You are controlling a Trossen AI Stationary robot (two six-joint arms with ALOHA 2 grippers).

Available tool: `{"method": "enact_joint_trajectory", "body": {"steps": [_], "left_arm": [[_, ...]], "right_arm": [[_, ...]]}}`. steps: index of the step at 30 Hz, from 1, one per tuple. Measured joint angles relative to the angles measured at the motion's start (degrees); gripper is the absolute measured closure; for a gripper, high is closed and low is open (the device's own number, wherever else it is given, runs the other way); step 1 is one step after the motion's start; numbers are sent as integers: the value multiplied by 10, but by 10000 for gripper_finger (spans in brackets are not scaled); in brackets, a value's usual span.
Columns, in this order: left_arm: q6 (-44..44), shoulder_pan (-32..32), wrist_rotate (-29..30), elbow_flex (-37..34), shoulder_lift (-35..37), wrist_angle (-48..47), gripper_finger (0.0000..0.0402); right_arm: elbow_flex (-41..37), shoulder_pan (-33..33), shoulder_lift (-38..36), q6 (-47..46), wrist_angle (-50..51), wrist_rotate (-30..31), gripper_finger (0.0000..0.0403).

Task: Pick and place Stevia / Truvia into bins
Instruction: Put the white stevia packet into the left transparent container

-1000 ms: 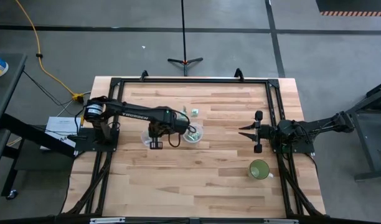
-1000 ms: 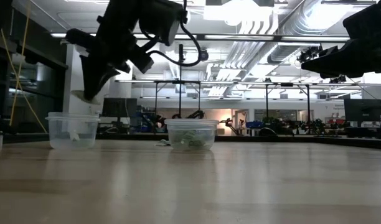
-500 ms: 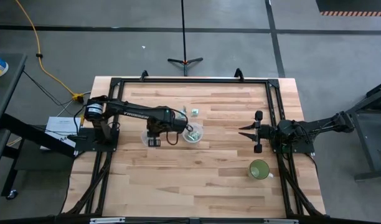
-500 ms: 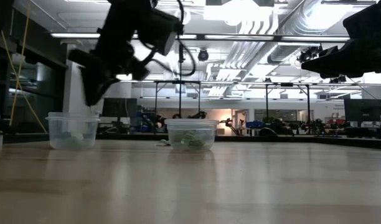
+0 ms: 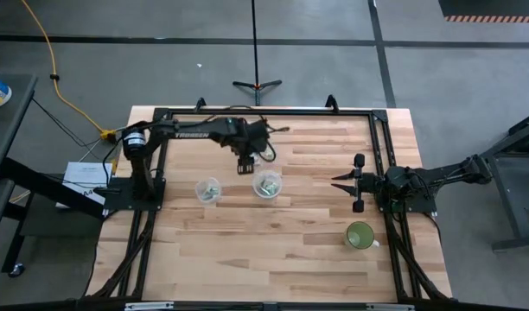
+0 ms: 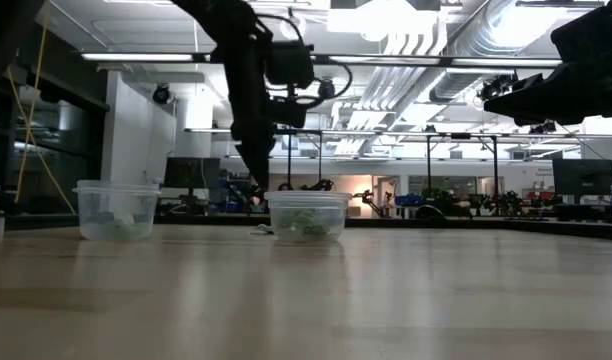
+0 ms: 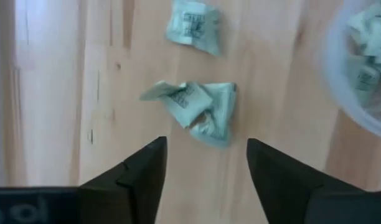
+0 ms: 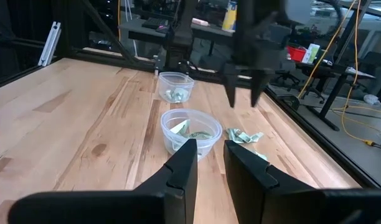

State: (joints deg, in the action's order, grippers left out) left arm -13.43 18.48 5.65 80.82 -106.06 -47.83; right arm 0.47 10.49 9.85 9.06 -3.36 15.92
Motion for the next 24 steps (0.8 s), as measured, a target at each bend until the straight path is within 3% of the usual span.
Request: {"method": "enact_joint_trajectory", "body": {"steps": [4, 10, 24], "left_arm": [[3, 28, -43, 0, -23, 9, 114], [-13, 43, -49, 0, -63, 23, 97], [-54, 44, -79, 3, -116, 48, 155]], "right_arm": [[0, 0, 0, 0, 0, 0, 331], [0, 0, 2, 0, 1, 0, 331], [0, 0, 2, 0, 1, 0, 331]]}}
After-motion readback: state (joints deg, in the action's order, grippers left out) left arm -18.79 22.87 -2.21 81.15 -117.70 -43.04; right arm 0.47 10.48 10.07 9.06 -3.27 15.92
